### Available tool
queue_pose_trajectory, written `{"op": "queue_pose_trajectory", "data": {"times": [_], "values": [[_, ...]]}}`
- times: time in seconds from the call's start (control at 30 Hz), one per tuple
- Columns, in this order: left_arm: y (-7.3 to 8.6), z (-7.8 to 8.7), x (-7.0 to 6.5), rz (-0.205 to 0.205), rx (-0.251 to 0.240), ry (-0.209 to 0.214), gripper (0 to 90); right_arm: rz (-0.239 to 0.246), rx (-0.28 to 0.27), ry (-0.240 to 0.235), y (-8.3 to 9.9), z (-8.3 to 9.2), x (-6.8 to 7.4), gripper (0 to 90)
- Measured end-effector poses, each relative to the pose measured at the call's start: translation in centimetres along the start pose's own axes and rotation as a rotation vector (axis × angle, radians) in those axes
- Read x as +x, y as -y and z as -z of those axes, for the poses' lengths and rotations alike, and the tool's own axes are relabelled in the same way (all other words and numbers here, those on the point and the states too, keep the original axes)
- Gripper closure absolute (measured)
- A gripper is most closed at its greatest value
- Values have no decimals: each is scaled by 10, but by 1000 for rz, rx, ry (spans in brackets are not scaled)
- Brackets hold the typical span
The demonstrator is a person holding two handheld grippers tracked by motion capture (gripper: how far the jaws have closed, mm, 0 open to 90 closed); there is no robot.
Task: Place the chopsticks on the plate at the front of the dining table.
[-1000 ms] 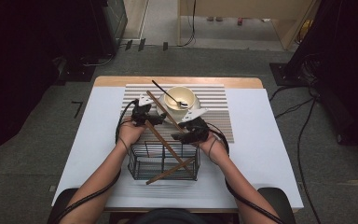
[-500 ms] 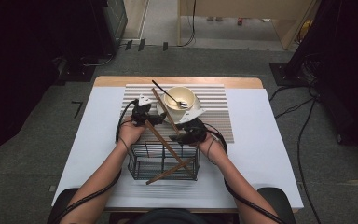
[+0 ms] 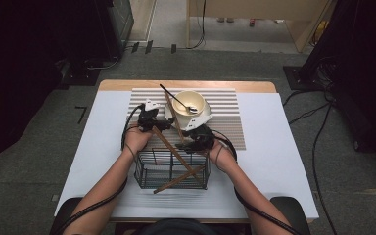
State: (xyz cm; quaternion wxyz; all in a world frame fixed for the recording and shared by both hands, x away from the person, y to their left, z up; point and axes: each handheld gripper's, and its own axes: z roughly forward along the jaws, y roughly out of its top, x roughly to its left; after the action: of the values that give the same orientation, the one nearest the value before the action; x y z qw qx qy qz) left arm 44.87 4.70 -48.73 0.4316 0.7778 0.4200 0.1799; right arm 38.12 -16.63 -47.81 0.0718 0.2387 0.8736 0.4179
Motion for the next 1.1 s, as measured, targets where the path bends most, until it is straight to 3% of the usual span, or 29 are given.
{"op": "queue_pose_trajectory", "data": {"times": [1.1], "values": [[1,0,10,16,16,-3,178,39,30,-40,-6,-17,6,358]]}}
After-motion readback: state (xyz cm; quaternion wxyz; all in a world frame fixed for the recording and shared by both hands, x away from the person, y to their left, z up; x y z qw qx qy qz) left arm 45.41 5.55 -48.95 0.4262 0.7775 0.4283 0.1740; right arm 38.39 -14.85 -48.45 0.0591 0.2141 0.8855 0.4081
